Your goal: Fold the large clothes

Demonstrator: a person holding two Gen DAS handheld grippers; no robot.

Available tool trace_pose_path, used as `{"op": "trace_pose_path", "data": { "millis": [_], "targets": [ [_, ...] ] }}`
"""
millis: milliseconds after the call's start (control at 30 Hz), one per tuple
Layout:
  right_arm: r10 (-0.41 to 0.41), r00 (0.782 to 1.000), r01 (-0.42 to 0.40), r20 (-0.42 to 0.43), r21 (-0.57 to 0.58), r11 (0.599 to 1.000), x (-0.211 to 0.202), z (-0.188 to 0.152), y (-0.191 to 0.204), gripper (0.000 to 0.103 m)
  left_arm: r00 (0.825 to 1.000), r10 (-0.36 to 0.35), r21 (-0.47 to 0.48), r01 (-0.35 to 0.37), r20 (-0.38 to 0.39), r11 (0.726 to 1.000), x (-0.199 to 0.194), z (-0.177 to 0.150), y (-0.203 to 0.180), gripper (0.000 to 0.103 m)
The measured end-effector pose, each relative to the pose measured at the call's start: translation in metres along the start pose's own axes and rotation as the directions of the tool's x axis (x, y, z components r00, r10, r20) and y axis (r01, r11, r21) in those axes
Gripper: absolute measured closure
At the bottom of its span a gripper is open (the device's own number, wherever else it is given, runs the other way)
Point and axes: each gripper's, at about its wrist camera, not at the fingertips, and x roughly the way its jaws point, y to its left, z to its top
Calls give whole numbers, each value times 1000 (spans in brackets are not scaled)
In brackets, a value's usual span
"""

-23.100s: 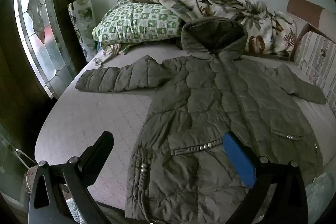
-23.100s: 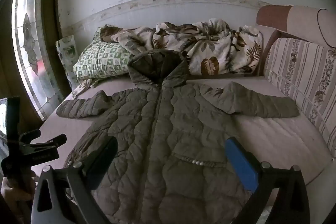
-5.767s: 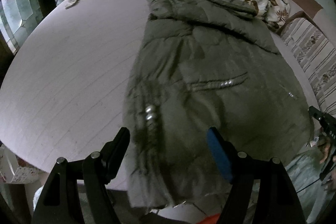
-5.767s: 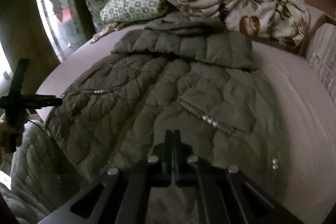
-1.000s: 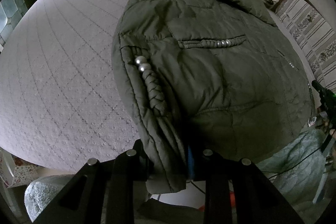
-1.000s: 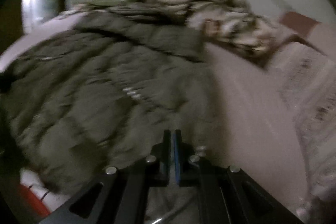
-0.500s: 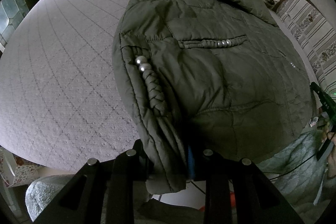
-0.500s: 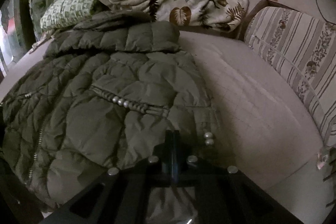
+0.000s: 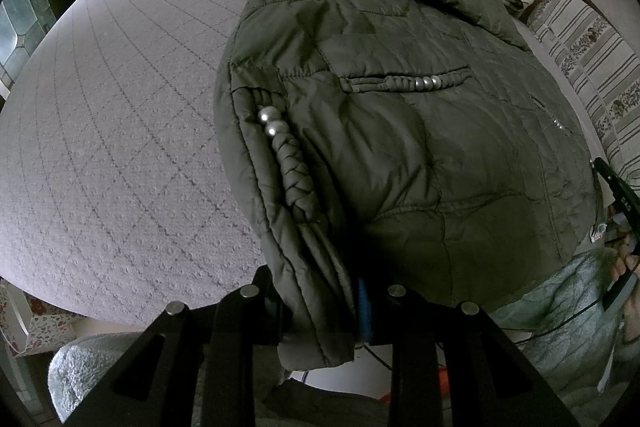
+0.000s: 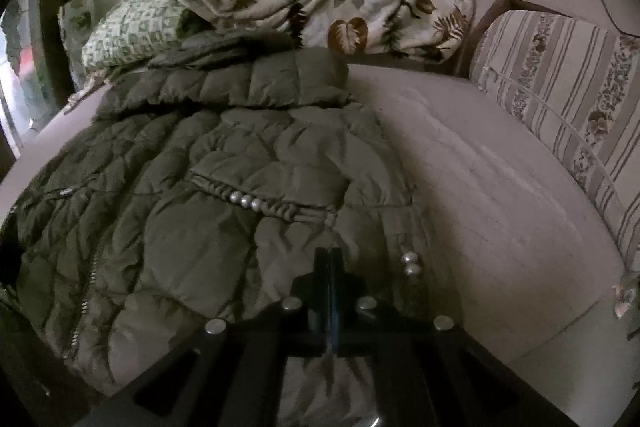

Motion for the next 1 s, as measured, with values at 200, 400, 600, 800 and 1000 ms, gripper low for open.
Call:
{"op": "trace_pose_path", "data": {
  "millis": [200, 400, 600, 800, 1000],
  "targets": [
    [40, 999, -40, 0, -7, 999, 0, 1, -2, 102, 1000, 1, 0, -1, 1, 1000, 0, 0, 1, 75],
    [251, 968, -250, -27, 31, 968, 4, 0, -5, 101, 1000, 1, 0, -1, 2, 1000, 0, 0, 0, 75],
    [337, 941, -336, -21, 46, 941, 0, -4, -9, 100, 1000, 2, 0, -2, 1, 1000, 0, -1, 0, 74],
    [396, 918, -396, 15, 47, 917, -8, -7, -17, 100, 1000, -1, -8, 1, 1, 1000, 1, 0, 0, 74],
    [365, 929, -364, 64, -19, 931, -27, 0, -6, 100, 1000, 1, -7, -1, -1, 1000, 1, 0, -1, 73]
  ]
}}
